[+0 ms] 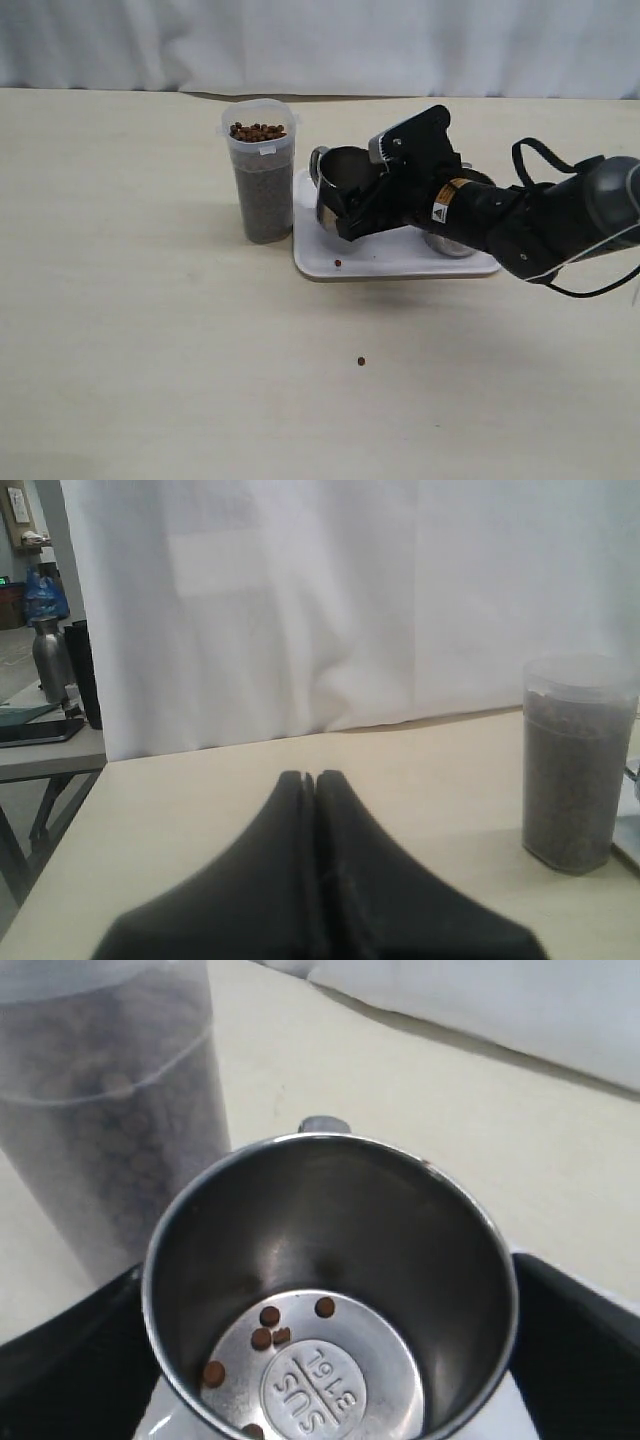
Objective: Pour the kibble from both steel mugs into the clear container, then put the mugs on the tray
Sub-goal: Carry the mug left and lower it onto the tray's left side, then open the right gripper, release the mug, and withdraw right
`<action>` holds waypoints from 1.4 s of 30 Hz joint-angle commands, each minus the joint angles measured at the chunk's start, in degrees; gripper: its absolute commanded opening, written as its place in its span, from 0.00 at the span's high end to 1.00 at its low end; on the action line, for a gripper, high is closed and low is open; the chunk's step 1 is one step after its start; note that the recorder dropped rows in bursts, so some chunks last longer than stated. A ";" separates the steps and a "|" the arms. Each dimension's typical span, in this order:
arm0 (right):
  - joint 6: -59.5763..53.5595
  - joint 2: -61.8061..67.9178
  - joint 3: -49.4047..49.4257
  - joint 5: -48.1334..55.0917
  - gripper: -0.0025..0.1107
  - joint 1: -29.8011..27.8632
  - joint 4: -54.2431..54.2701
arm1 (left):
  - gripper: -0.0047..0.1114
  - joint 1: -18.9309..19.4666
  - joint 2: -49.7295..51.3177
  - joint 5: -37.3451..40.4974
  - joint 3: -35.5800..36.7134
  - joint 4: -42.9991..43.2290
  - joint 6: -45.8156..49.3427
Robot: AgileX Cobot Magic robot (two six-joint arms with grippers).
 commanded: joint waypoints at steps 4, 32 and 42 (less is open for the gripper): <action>-5.68 2.99 -0.44 -1.37 0.90 0.11 0.48 | 0.96 -0.45 -0.18 -0.90 0.14 0.01 0.06; 6.44 -27.41 10.95 9.37 0.45 0.11 -6.84 | 0.96 -0.45 -0.18 -0.90 0.14 0.01 0.06; 7.36 -73.28 33.67 28.62 0.93 0.11 -2.63 | 0.96 -0.45 -0.18 -0.75 0.14 0.01 0.06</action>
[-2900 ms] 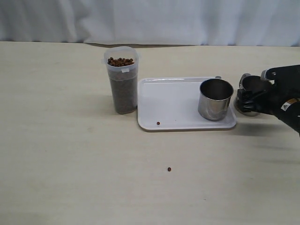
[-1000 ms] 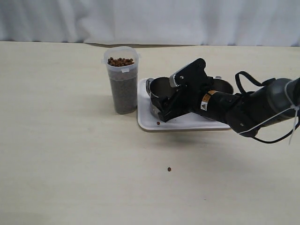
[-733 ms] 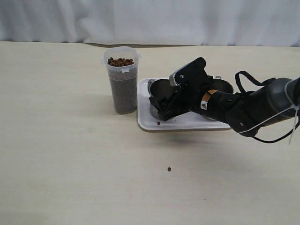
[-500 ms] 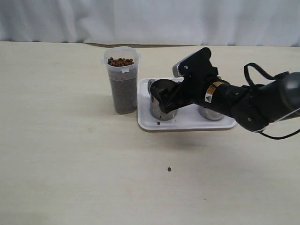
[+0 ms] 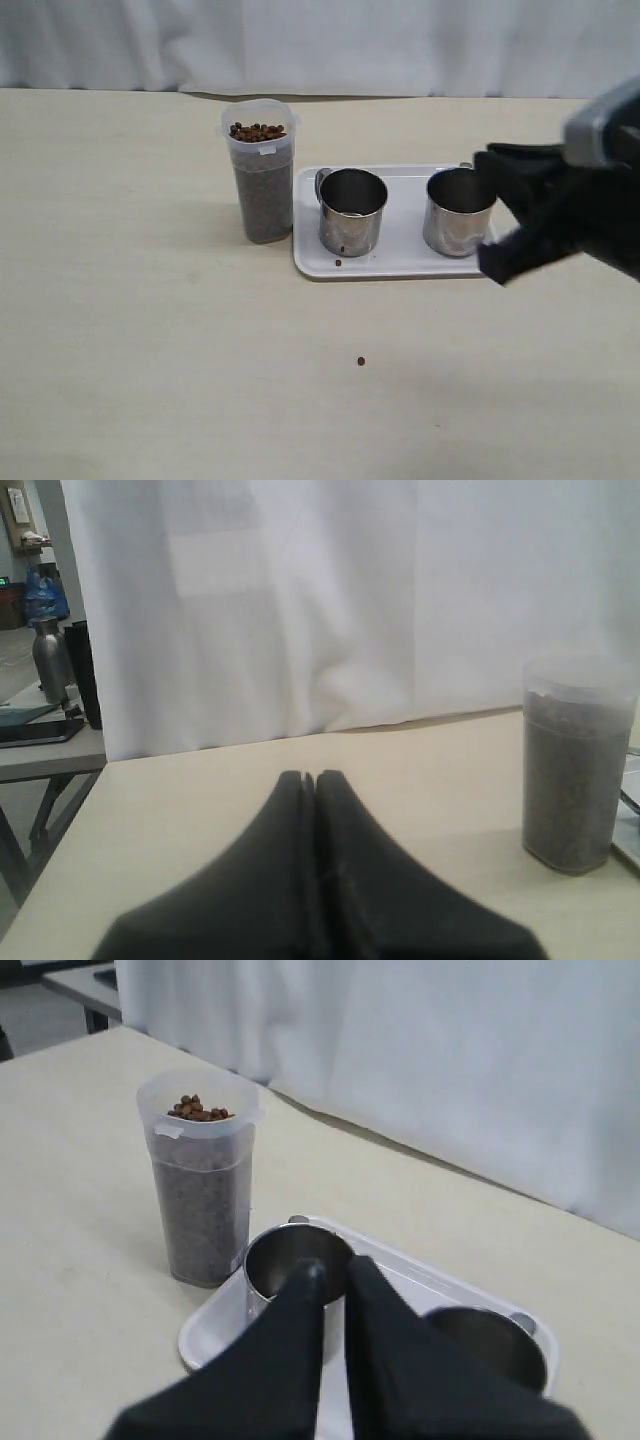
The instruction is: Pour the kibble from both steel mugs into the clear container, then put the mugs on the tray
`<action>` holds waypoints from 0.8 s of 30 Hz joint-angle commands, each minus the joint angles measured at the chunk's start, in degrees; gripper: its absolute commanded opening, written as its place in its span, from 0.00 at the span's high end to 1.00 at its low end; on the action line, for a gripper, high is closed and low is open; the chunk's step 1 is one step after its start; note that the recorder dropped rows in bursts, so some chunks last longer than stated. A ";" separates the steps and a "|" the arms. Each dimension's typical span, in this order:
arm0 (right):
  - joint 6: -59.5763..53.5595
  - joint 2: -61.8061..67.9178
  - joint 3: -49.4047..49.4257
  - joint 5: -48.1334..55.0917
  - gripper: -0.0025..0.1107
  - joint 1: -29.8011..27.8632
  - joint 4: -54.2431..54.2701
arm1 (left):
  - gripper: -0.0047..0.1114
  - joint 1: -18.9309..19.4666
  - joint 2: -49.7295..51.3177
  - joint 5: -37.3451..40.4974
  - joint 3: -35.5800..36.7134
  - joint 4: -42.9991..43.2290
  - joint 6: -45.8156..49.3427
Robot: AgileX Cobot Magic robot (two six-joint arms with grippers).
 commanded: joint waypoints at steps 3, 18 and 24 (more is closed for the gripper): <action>0.37 -31.46 14.07 12.58 0.93 0.11 5.12 | 0.96 -0.45 -0.18 -0.75 0.14 0.01 0.06; 1.40 -53.05 20.31 17.76 0.93 0.12 25.55 | 0.96 -0.45 -0.18 -0.89 0.14 -0.11 0.06; 1.40 -53.64 20.31 17.75 0.93 -0.89 25.55 | 0.96 -0.45 -0.18 -0.89 0.14 -0.11 0.06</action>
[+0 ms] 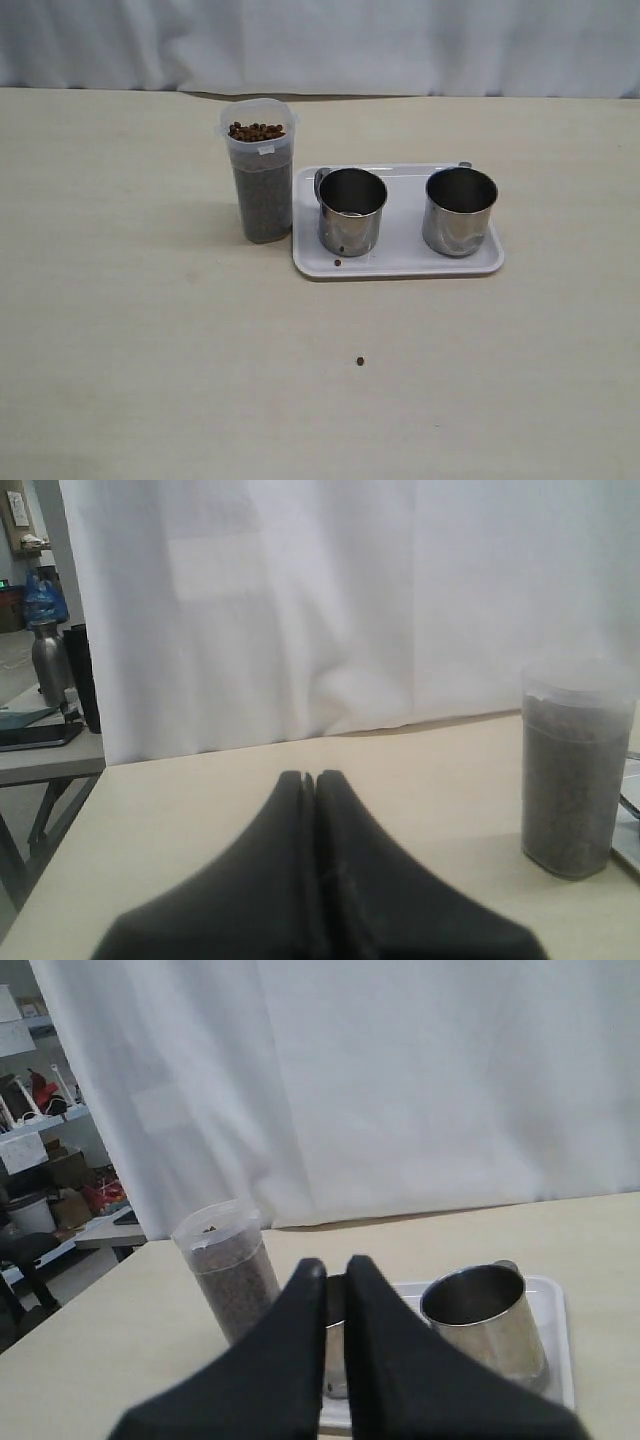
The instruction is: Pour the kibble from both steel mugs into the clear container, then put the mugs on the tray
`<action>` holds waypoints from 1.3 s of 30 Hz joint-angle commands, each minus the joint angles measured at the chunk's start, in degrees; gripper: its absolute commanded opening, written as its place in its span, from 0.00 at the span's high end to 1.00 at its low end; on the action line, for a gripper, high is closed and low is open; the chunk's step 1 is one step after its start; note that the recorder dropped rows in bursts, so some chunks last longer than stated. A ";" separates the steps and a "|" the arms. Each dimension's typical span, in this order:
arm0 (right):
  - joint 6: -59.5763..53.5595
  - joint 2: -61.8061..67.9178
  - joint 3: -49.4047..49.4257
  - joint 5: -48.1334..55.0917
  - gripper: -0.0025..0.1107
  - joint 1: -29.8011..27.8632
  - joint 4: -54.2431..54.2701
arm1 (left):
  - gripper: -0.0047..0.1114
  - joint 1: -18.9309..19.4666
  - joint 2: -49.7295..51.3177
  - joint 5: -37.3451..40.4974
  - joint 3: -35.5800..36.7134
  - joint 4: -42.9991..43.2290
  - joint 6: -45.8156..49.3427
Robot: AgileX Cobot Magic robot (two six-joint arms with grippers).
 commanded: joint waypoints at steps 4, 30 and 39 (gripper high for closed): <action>0.11 -3.31 0.28 -0.01 0.93 -9.74 0.31 | 0.96 -0.45 -0.18 -1.08 0.14 -0.12 0.06; 0.11 -3.31 1.91 9.20 0.93 -20.63 -7.70 | 0.96 -0.45 -0.18 -1.08 0.14 -0.12 0.06; 0.11 -3.31 1.91 9.39 0.93 -20.63 -6.63 | 0.96 -0.45 -0.18 -0.46 0.14 -0.12 0.06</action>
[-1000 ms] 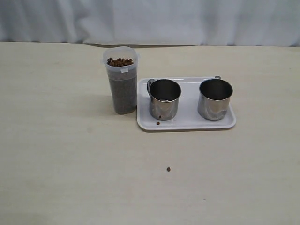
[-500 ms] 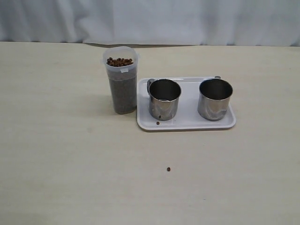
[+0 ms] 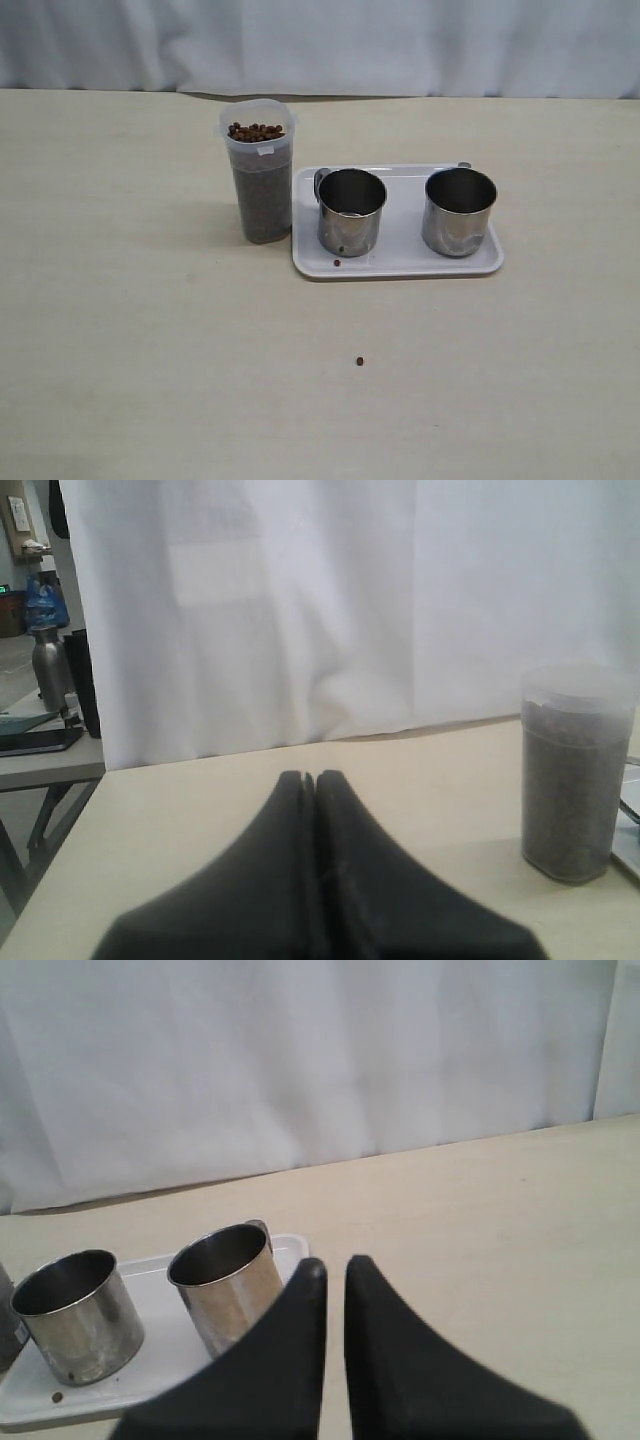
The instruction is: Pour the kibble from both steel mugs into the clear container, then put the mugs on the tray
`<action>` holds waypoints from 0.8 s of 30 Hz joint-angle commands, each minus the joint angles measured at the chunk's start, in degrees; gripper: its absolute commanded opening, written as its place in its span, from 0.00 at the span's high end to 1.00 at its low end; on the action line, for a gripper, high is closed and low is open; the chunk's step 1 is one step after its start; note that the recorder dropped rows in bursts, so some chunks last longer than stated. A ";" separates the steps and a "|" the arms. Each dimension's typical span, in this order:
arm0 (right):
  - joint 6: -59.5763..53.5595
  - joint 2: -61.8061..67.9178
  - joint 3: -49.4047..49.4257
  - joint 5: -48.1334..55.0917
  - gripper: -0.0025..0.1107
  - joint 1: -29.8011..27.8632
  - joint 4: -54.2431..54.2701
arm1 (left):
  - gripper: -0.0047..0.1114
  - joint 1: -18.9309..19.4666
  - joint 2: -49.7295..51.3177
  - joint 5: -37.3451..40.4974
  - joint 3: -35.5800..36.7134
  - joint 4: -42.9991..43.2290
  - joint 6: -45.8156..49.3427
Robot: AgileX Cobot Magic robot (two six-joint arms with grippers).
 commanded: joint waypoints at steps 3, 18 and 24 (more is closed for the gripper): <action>0.02 -0.17 0.15 -0.02 0.93 -0.44 5.52 | 0.96 -0.45 -0.18 -0.03 0.14 -0.12 0.06; -20.22 -0.17 0.15 2.94 0.93 -0.44 9.94 | 0.96 -0.45 -0.18 -0.03 0.14 -0.12 0.06; -21.66 -0.17 0.15 3.31 0.93 -0.44 10.57 | 0.96 -0.45 -0.18 -0.03 0.14 -0.12 0.06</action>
